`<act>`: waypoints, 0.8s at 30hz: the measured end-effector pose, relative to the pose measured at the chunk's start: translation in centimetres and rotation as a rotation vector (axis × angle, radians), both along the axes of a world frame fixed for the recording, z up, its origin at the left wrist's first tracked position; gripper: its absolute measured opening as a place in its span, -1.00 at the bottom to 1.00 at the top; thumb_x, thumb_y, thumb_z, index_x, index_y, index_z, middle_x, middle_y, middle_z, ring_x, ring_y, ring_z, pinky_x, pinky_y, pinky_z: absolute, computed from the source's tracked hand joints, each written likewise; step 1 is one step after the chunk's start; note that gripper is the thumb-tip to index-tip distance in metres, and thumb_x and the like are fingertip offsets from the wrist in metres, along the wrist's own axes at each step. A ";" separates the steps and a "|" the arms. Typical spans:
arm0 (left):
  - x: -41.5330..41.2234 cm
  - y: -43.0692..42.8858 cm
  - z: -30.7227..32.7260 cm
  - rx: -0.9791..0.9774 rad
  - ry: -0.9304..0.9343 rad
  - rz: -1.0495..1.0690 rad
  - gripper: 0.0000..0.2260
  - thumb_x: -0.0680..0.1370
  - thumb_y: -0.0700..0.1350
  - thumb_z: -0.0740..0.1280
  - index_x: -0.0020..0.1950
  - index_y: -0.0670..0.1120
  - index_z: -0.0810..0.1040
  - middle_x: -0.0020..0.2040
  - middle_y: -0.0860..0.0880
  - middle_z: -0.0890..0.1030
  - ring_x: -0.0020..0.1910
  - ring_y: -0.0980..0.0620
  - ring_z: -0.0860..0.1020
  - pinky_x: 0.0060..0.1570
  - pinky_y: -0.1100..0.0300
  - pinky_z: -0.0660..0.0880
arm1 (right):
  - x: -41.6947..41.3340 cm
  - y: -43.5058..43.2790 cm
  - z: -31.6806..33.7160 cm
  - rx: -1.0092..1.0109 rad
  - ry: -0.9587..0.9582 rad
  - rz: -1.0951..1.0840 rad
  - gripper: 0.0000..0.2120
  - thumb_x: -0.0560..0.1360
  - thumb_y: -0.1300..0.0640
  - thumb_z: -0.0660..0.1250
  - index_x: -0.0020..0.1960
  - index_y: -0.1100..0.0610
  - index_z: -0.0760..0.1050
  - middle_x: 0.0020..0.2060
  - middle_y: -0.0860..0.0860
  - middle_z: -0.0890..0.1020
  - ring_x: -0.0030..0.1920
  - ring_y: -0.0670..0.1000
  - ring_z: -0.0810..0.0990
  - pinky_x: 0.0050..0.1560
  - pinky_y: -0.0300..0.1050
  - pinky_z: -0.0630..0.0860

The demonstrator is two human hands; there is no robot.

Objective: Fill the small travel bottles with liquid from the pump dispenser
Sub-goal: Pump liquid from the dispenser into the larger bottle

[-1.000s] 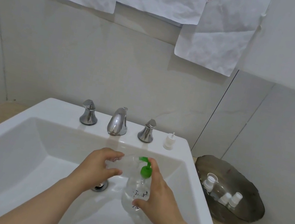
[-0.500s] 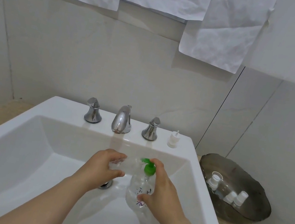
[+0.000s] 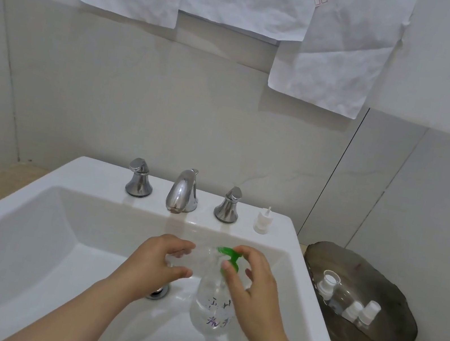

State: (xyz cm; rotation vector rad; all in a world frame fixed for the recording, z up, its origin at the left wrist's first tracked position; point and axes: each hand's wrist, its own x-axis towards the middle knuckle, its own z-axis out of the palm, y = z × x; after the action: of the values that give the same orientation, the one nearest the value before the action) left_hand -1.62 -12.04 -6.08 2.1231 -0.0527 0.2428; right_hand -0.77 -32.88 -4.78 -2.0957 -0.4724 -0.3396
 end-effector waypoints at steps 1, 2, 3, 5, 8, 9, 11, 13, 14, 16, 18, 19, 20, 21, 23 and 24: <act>0.0 0.0 0.0 -0.001 -0.001 0.001 -0.59 0.38 -0.11 0.51 0.20 0.09 0.56 0.03 0.23 0.56 0.04 0.38 0.49 -0.06 0.44 0.44 | 0.2 0.3 0.3 0.114 0.072 -0.017 -0.89 0.56 0.00 0.32 0.08 -0.04 0.50 0.01 -0.19 0.59 0.08 -0.25 0.54 0.07 -0.35 0.42; 0.1 0.0 0.1 -0.001 -0.003 0.005 -0.59 0.38 -0.11 0.51 0.20 0.09 0.56 0.03 0.23 0.56 0.05 0.37 0.49 -0.07 0.45 0.44 | 0.6 0.6 0.4 0.218 0.159 -0.034 -0.92 0.58 0.03 0.30 0.02 0.00 0.53 -0.07 -0.14 0.64 -0.02 -0.22 0.58 0.00 -0.34 0.45; 0.2 0.1 0.1 0.002 -0.006 0.006 -0.58 0.38 -0.11 0.51 0.20 0.09 0.55 0.04 0.23 0.56 0.05 0.36 0.50 -0.07 0.45 0.44 | 1.0 0.7 0.4 0.286 0.223 -0.062 -0.86 0.59 0.04 0.27 -0.04 0.07 0.56 -0.15 -0.09 0.65 -0.10 -0.15 0.60 -0.07 -0.33 0.46; 0.3 0.1 0.1 0.009 -0.005 0.002 -0.58 0.38 -0.11 0.52 0.20 0.09 0.56 0.04 0.23 0.57 0.04 0.37 0.50 -0.05 0.43 0.44 | 1.9 0.5 0.0 0.293 0.316 -0.112 -0.69 0.62 0.02 0.22 -0.13 0.20 0.58 -0.24 0.01 0.65 -0.15 0.01 0.59 -0.08 -0.17 0.47; 0.3 0.1 0.1 0.017 0.001 -0.007 -0.58 0.38 -0.10 0.52 0.20 0.10 0.56 0.03 0.24 0.56 0.02 0.39 0.49 -0.04 0.40 0.46 | 2.5 -0.1 -0.4 0.289 0.498 -0.125 -0.75 0.59 0.08 0.22 -0.10 0.14 0.63 -0.14 0.02 0.69 -0.02 0.03 0.62 0.08 -0.07 0.49; 0.3 0.1 0.1 0.022 0.000 -0.006 -0.58 0.38 -0.10 0.52 0.20 0.10 0.56 0.03 0.24 0.56 0.03 0.38 0.49 -0.03 0.39 0.46 | 2.6 -0.1 -0.4 0.295 0.563 -0.118 -0.78 0.57 0.06 0.24 -0.08 0.11 0.63 -0.10 0.01 0.68 0.01 0.01 0.60 0.11 -0.07 0.47; 0.4 0.1 0.1 0.018 0.001 0.000 -0.58 0.38 -0.11 0.51 0.20 0.09 0.55 0.03 0.24 0.56 0.05 0.36 0.50 -0.03 0.40 0.46 | 2.4 0.0 -0.1 0.340 0.674 -0.089 -0.71 0.54 -0.07 0.23 -0.03 0.09 0.62 -0.03 0.00 0.68 0.05 -0.03 0.59 0.20 -0.02 0.43; 0.3 0.0 0.2 0.018 -0.001 0.001 -0.58 0.38 -0.10 0.51 0.21 0.10 0.55 0.03 0.24 0.56 0.06 0.35 0.50 -0.02 0.41 0.45 | 2.2 0.3 0.5 0.370 0.757 -0.084 -0.59 0.56 -0.19 0.17 0.06 0.10 0.61 0.02 -0.02 0.67 0.10 -0.02 0.57 0.23 0.00 0.41; 0.3 0.0 0.2 0.023 -0.003 -0.001 -0.58 0.38 -0.10 0.51 0.21 0.10 0.55 0.03 0.25 0.56 0.07 0.35 0.50 -0.02 0.40 0.45 | 2.0 0.4 0.8 0.355 0.799 -0.078 -0.56 0.56 -0.22 0.15 0.09 0.08 0.61 0.03 -0.03 0.66 0.09 0.01 0.56 0.20 0.00 0.42; 0.2 0.0 0.2 0.030 -0.005 -0.004 -0.58 0.38 -0.10 0.51 0.21 0.10 0.55 0.03 0.24 0.56 0.07 0.34 0.50 -0.03 0.41 0.45 | 1.8 0.3 1.1 0.359 0.914 -0.053 -0.55 0.52 -0.28 0.17 0.13 0.01 0.60 0.05 -0.03 0.64 0.07 0.06 0.57 0.18 0.03 0.45; 0.3 0.1 0.2 0.039 -0.008 -0.004 -0.58 0.38 -0.10 0.51 0.22 0.08 0.55 0.04 0.23 0.56 0.07 0.33 0.50 0.00 0.40 0.45 | 1.7 0.1 1.2 0.368 1.040 -0.040 -0.50 0.42 -0.37 0.22 0.15 -0.05 0.56 0.15 0.03 0.59 0.17 0.17 0.53 0.27 0.19 0.40; 0.3 0.2 0.2 0.041 -0.008 -0.002 -0.57 0.38 -0.10 0.51 0.22 0.07 0.55 0.04 0.23 0.56 0.07 0.32 0.50 0.03 0.39 0.45 | 1.6 0.1 1.3 0.373 1.104 -0.021 -0.46 0.39 -0.41 0.23 0.17 -0.06 0.54 0.18 0.07 0.57 0.21 0.22 0.51 0.28 0.25 0.36; 0.3 0.2 0.1 0.040 -0.007 -0.001 -0.57 0.38 -0.10 0.51 0.23 0.07 0.55 0.04 0.23 0.56 0.08 0.32 0.50 0.05 0.37 0.45 | 1.5 0.1 1.3 0.385 1.152 0.001 -0.45 0.38 -0.42 0.22 0.17 -0.07 0.52 0.17 0.09 0.57 0.19 0.25 0.52 0.26 0.28 0.34; 0.3 0.2 0.1 0.036 -0.006 -0.001 -0.56 0.38 -0.09 0.51 0.23 0.07 0.55 0.04 0.22 0.56 0.08 0.32 0.50 0.06 0.36 0.44 | 1.5 0.1 1.3 0.394 1.178 0.018 -0.44 0.37 -0.41 0.21 0.17 -0.07 0.52 0.14 0.11 0.59 0.14 0.25 0.55 0.23 0.29 0.36; 0.4 0.1 0.1 0.039 -0.007 -0.004 -0.56 0.38 -0.08 0.51 0.23 0.07 0.54 0.05 0.23 0.55 0.08 0.31 0.50 0.08 0.35 0.45 | 1.4 0.2 1.5 0.395 1.183 0.034 -0.43 0.31 -0.41 0.26 0.18 -0.10 0.51 0.13 0.09 0.57 0.08 0.22 0.57 0.19 0.30 0.41; 0.4 0.1 0.1 0.045 -0.008 -0.007 -0.56 0.38 -0.08 0.51 0.24 0.08 0.54 0.06 0.23 0.55 0.08 0.30 0.50 0.08 0.34 0.45 | 1.4 0.3 1.6 0.390 1.180 0.029 -0.39 0.25 -0.41 0.30 0.19 -0.12 0.51 0.16 0.08 0.55 0.09 0.22 0.57 0.18 0.32 0.42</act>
State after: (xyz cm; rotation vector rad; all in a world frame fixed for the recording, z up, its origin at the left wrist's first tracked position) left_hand -1.24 -11.96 -5.94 2.1667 -0.0709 0.2481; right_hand 0.58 -32.60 -3.21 -1.5562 0.2605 0.7530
